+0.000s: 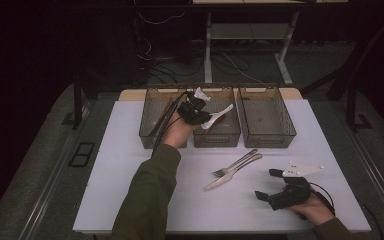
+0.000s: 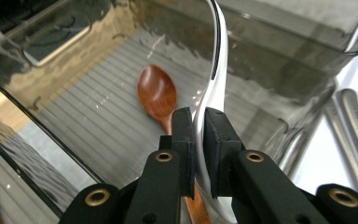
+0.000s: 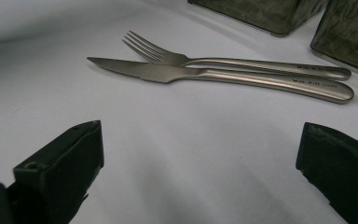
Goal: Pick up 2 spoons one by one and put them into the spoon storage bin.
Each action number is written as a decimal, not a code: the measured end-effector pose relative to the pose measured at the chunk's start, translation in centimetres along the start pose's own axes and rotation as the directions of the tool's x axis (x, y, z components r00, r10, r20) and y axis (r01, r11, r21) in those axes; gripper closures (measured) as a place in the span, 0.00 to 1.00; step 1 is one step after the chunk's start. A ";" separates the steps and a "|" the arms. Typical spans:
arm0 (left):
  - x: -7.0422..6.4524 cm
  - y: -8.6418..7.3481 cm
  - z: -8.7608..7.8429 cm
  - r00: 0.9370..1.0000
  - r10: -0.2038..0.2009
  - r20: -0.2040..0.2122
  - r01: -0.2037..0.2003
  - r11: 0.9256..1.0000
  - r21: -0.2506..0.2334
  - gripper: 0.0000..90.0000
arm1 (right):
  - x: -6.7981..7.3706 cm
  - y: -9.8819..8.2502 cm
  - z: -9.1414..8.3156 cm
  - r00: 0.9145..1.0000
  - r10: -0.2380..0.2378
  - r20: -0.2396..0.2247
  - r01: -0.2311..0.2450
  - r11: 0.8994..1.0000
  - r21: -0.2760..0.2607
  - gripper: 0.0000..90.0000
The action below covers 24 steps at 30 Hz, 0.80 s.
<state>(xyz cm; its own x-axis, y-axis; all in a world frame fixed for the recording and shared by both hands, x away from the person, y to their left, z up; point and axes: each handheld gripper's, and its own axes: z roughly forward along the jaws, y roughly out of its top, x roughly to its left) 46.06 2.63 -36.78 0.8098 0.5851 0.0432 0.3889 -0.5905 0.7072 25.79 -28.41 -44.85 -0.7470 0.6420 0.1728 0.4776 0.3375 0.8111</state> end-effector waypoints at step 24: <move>-0.9 -0.1 2.1 0.999 -0.032 0.039 0.031 0.999 0.036 0.63 | 0.1 0.0 -0.1 1.000 -0.004 -0.001 0.004 1.000 -0.007 0.01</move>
<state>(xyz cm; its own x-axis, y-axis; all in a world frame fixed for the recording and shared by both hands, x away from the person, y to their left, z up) 46.25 1.01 -38.37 0.8133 0.5818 -0.0070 0.4293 -0.5918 0.6823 25.72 -28.42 -44.81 -0.7492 0.6401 0.1704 0.4719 0.3352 0.8155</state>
